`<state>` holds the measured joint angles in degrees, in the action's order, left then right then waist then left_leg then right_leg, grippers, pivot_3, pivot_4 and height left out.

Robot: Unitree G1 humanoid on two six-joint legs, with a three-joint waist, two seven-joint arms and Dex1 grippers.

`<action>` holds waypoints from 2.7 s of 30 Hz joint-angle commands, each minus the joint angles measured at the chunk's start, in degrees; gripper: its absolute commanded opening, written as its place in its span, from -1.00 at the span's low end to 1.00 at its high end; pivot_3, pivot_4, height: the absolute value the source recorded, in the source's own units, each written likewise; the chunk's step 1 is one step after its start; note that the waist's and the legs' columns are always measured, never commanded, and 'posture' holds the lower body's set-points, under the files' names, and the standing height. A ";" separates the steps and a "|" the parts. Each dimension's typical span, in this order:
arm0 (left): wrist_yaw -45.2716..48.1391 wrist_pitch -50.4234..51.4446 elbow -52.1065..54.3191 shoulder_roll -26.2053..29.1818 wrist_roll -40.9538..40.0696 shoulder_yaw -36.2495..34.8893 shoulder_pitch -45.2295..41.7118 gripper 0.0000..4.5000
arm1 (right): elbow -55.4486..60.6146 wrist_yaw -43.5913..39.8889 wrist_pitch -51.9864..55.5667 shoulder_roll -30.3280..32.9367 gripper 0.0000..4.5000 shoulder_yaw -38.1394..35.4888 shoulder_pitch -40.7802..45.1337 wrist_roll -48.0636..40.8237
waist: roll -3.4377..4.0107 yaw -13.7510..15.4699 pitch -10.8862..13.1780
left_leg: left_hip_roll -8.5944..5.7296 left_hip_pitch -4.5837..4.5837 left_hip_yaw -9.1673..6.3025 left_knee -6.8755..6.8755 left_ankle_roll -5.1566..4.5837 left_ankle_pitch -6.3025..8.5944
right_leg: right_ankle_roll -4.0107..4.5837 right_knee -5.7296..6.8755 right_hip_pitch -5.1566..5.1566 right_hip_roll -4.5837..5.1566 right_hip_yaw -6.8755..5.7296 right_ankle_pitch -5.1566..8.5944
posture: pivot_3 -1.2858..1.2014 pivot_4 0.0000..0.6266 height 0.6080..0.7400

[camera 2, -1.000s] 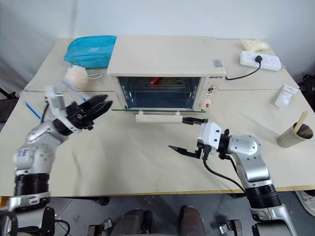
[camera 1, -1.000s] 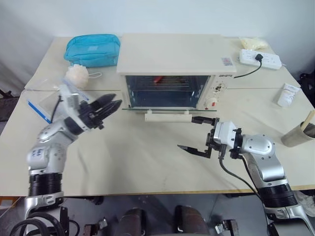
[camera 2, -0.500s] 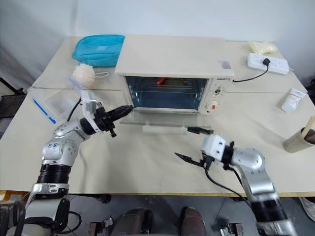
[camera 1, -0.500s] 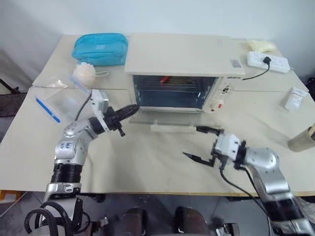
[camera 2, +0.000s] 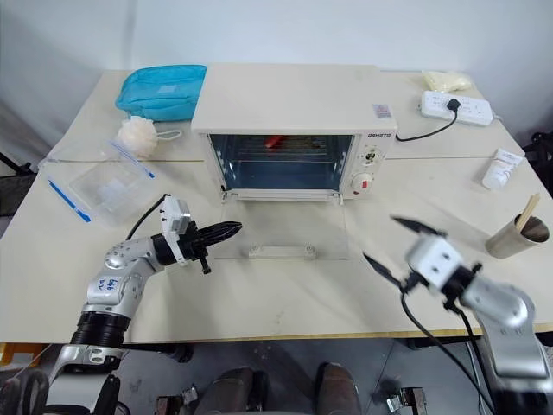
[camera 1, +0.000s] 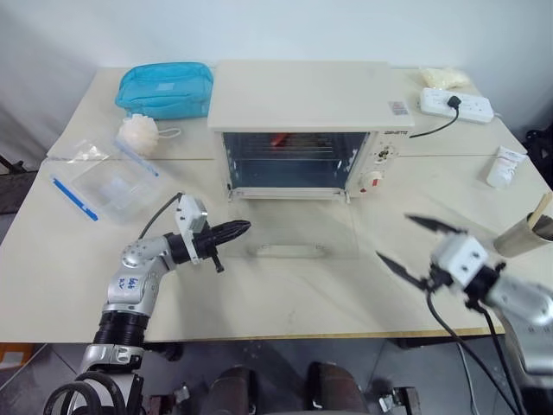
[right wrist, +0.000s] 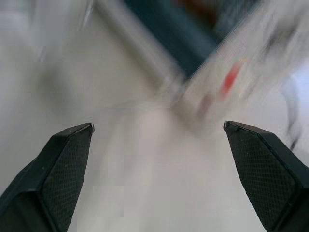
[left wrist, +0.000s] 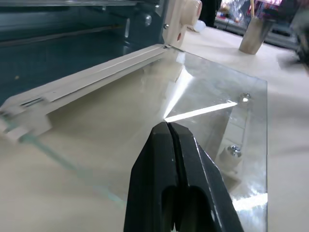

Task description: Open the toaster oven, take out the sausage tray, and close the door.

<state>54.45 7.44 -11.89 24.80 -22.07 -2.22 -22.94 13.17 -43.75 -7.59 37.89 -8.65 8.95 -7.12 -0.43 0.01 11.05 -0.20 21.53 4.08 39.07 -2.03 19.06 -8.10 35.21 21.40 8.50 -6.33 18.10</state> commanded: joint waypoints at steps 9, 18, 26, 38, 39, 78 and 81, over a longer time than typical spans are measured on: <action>-6.60 2.47 18.39 0.01 -8.03 -9.85 13.07 -0.47 | -15.50 14.44 0.63 -12.53 1.00 22.54 25.23 24.21 | -0.02 -1.06 0.00 | -0.04 0.09 -0.21 0.02 -0.01 0.08 | 0.00 0.23 0.09 0.05 -0.13 0.00 | 0.03 -0.52 1.00; -11.63 4.87 27.19 -0.33 -12.97 -16.24 21.62 0.30 | -45.16 35.94 -2.16 -20.15 1.00 31.11 45.71 42.21 | 0.03 -1.62 0.03 | -0.09 0.09 -0.45 0.02 0.07 0.07 | 0.03 0.38 0.11 0.07 -0.09 0.02 | 0.03 -0.52 1.00; -12.66 5.12 26.67 -0.60 -12.47 -13.97 19.37 0.33 | -58.18 39.64 -2.43 -23.65 0.60 33.58 52.98 44.16 | 0.04 -2.14 0.04 | -0.06 0.10 -0.46 -0.06 0.09 0.08 | 0.03 0.39 0.14 0.01 -0.12 0.02 | 0.03 -0.52 1.00; -8.49 6.85 13.45 -0.09 -11.12 -8.60 2.29 0.33 | -56.22 39.35 -2.99 -23.22 -0.99 34.11 52.46 44.89 | -0.03 -1.96 0.00 | -0.06 0.13 -0.49 0.01 0.11 0.06 | 0.03 0.42 0.12 -0.02 -0.16 0.02 | 0.03 -0.52 1.00; -7.77 7.05 12.01 -0.16 -11.23 -8.19 0.59 0.33 | -55.58 39.18 -2.91 -23.16 -0.99 34.06 52.24 44.94 | -0.02 -2.07 0.00 | -0.06 0.13 -0.47 0.00 0.11 0.06 | 0.03 0.41 0.13 -0.02 -0.15 0.02 | 0.03 -0.52 1.00; -8.08 20.29 6.52 3.56 -15.76 -13.31 -6.05 0.33 | 1.46 18.61 -6.66 -5.16 -0.99 26.80 13.01 41.53 | -0.04 -1.44 0.01 | -0.03 0.16 -0.51 -0.03 0.16 0.06 | 0.01 0.31 0.10 0.00 -0.32 0.01 | 0.03 -0.52 1.00; -10.02 27.09 11.90 4.56 -20.40 -15.00 -3.05 0.33 | 4.62 17.61 -7.76 -2.83 -0.99 24.74 9.53 39.96 | -0.05 -1.38 0.02 | -0.06 0.16 -0.56 -0.08 0.13 0.08 | 0.01 0.30 0.11 0.02 -0.32 0.01 | 0.03 -0.52 1.00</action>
<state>45.21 30.99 -5.24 28.64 -38.41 -15.56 -26.72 13.80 -26.14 -14.40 34.04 19.57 19.05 34.57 -0.48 -1.37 11.06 -0.27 21.70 3.51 38.99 -1.91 19.14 -8.10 35.50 21.51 8.53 -6.65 18.11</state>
